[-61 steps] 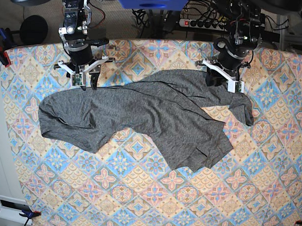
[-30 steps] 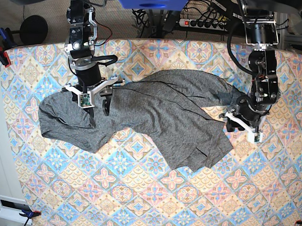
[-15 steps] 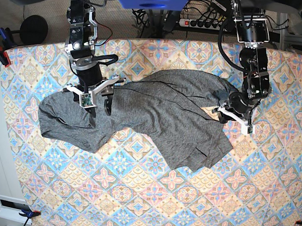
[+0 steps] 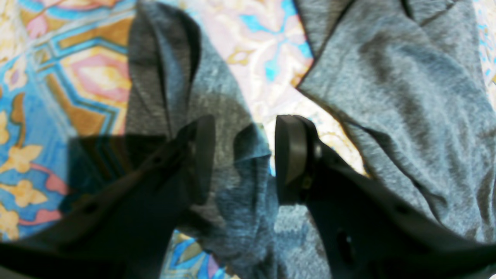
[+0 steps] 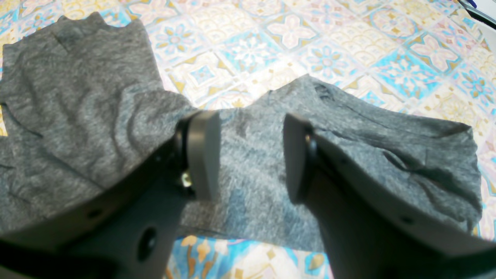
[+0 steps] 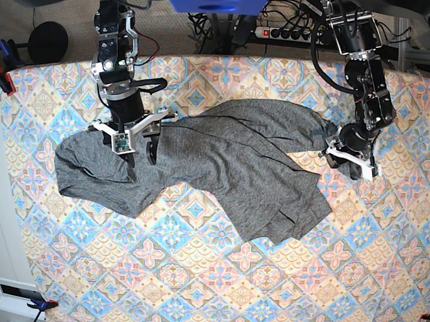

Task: Layout the t-shirt on the table in an organized manner, then fold the t-shirt properly
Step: 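Grasp the shirt edge with the left gripper and a fold with the right, then drag the grasped fabric with the right gripper toward the table edge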

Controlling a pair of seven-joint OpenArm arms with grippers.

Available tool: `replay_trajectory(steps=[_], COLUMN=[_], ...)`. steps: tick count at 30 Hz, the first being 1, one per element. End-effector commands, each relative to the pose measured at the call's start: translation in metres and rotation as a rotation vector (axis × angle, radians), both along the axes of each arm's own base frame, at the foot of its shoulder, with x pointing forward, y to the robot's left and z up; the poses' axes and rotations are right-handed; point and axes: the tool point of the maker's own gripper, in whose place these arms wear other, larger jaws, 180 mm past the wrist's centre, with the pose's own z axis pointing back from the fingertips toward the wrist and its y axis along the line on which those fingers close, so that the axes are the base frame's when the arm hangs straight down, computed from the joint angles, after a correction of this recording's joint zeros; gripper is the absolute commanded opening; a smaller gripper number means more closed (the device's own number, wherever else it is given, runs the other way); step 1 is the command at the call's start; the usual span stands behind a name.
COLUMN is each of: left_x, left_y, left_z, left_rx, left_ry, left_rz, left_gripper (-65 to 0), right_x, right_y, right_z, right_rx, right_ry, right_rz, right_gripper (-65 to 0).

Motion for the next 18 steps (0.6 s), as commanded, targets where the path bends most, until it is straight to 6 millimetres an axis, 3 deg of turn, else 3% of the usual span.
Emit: replay_trajectory(steps=[1,5,12,18], left_x=[0.011,0.021,0.026,0.038], left_y=[0.004,-0.001,-0.017,-0.019], left_z=[0.014,0.020,-0.004,0.004], left_rx=[0.012,0.009,-0.067,-0.066], left_ry=[-0.051,-0.112,-0.075,-0.132], left_rz=[0.001,0.020,0.045,0.062], left_gripper=[-39.6,-39.6,-39.7,-39.7], right_x=[0.004,0.004,0.003,0.003], right_y=[0.000,0.001,0.001,0.001], right_z=[0.014,0.013,0.012,0.012], right_rx=[0.004,0.006,0.006,0.006], right_ry=[-0.053,-0.051,-0.048,-0.048], right_rz=[0.005,0.005,0.005,0.005], right_gripper=[-39.8,-39.9,-39.9,-39.9])
